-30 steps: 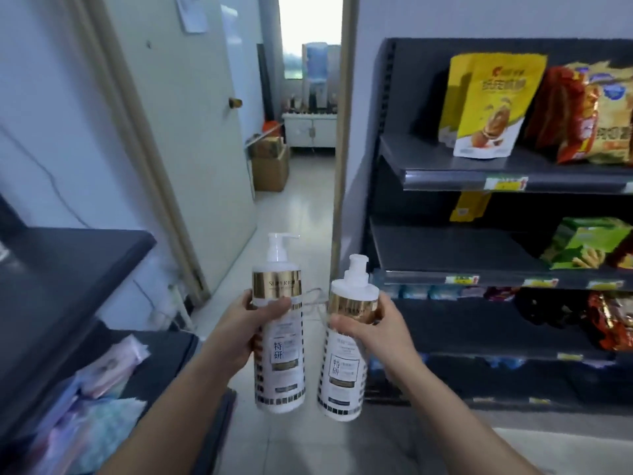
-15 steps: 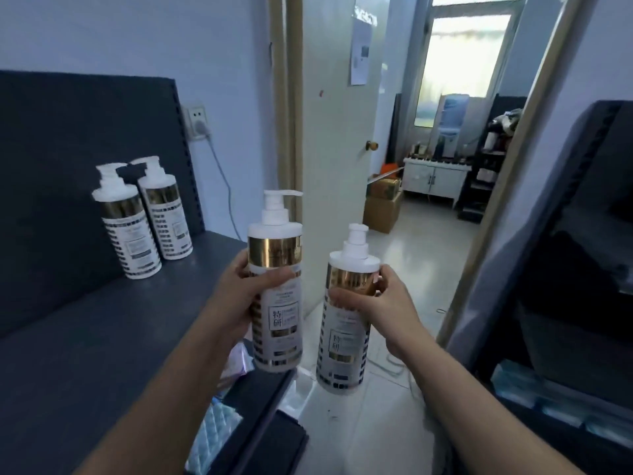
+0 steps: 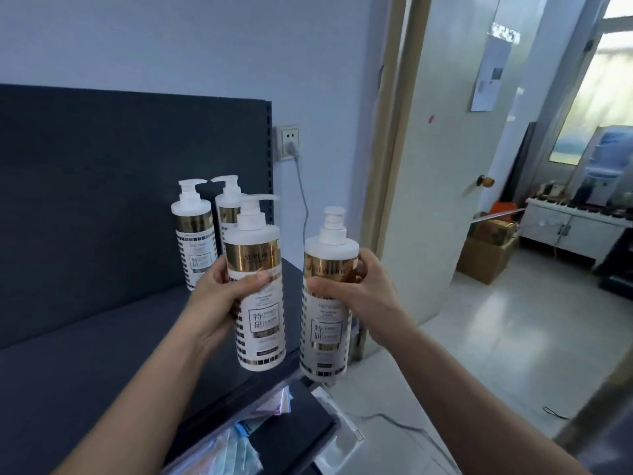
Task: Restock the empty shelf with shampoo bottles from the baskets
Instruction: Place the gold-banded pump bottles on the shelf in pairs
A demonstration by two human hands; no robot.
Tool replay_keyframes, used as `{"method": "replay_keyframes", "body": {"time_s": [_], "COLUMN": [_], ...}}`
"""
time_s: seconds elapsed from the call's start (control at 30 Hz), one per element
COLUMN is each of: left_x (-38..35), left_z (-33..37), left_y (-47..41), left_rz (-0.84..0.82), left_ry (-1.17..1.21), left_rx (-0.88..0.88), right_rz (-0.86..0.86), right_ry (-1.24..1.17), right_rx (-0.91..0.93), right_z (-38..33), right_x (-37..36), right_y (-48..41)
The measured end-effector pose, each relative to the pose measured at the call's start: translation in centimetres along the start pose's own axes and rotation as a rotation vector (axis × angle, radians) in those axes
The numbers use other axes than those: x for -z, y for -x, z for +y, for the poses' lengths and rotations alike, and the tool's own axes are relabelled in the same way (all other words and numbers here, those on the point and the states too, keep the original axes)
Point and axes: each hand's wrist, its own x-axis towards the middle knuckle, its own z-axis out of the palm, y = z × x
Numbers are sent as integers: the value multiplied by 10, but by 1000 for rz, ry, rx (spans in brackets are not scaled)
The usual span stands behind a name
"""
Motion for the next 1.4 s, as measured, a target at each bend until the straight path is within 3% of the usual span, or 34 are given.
{"method": "replay_keyframes", "body": {"time_s": [0.37,0.8,1.4], "left_x": [32,80,58], "left_z": [-11,-13,-33], "left_y": [-39,-86,-118], "left_rz": [245,272,318], "left_ry": [-54,-118,-135], "left_rx": [-80,-86,-107], "right_rz": [-229,-291,-445], "right_ry": [-62,-57,-147], "right_rx": [22,-1,8], "right_z": [23,36,46], "right_x": [-32,-85,-82], "right_y": [-88,-173,-241]}}
